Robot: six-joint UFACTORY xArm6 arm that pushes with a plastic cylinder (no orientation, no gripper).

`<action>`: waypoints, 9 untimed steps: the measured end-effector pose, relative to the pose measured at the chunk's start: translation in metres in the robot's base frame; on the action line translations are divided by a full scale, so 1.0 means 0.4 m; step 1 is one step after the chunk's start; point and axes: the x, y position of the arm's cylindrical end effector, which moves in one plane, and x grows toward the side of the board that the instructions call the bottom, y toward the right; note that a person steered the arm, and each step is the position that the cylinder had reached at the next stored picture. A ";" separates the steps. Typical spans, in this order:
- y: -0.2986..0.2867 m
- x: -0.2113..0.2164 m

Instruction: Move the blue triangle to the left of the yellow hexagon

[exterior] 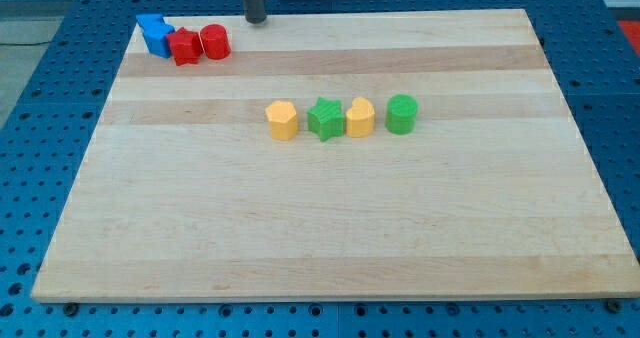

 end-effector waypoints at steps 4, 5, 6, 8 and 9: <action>-0.126 0.314; -0.414 0.299; -0.467 0.276; -0.468 0.018; -0.442 -0.001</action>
